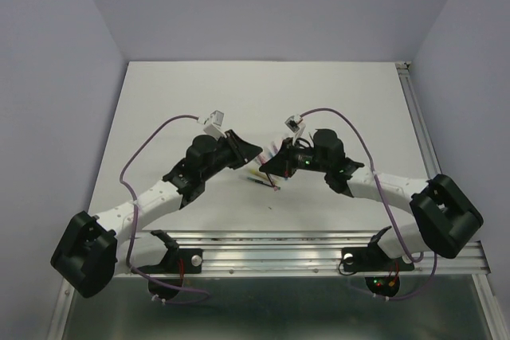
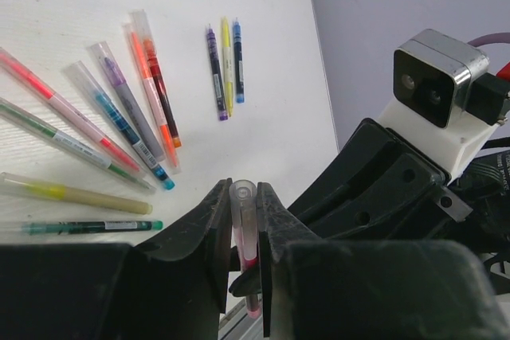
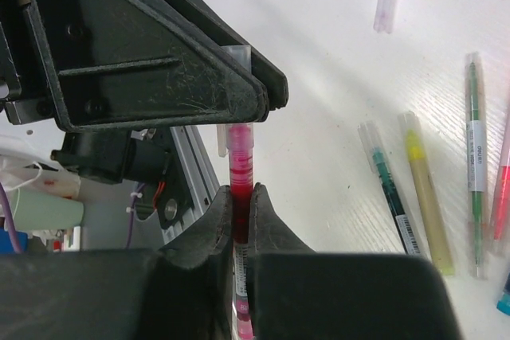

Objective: Open the pen caps

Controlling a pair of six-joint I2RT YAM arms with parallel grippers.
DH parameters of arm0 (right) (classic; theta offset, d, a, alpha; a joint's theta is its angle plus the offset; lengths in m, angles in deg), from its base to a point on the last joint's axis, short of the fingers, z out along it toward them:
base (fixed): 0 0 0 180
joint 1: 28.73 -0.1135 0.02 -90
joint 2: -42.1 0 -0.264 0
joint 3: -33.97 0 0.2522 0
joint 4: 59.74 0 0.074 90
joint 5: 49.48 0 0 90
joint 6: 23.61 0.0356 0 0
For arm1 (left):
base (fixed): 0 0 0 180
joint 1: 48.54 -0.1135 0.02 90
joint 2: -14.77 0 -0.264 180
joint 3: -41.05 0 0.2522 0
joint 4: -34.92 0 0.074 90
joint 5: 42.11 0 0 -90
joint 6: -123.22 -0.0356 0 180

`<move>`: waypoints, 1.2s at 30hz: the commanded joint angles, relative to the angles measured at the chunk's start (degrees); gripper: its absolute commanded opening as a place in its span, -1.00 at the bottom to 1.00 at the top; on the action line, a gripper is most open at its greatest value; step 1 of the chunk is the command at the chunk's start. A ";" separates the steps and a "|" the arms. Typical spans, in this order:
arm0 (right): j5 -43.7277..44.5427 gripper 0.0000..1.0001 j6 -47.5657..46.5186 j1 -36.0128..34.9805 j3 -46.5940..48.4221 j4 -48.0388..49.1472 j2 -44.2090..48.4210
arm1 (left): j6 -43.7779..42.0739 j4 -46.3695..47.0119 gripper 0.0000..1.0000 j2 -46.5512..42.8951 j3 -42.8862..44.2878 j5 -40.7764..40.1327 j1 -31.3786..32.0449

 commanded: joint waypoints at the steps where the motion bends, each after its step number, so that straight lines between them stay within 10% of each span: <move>1: -0.82 -0.99 0.28 -0.85 -0.82 0.65 1.32 | -1.51 1.92 -1.00 -2.05 2.81 -3.50 -1.85; 14: 5.75 -0.99 9.78 -8.59 -18.41 5.41 10.80 | -7.49 -2.29 -1.00 1.99 9.14 1.68 -19.87; 24: 32.82 -0.99 2.83 -3.51 -5.58 -23.06 11.97 | -11.62 -22.42 -1.00 7.52 6.96 -5.17 -19.96; 36: 44.61 -0.98 -5.25 7.76 7.95 -26.59 -4.99 | -13.64 -24.27 -0.78 15.00 7.04 -11.85 -19.87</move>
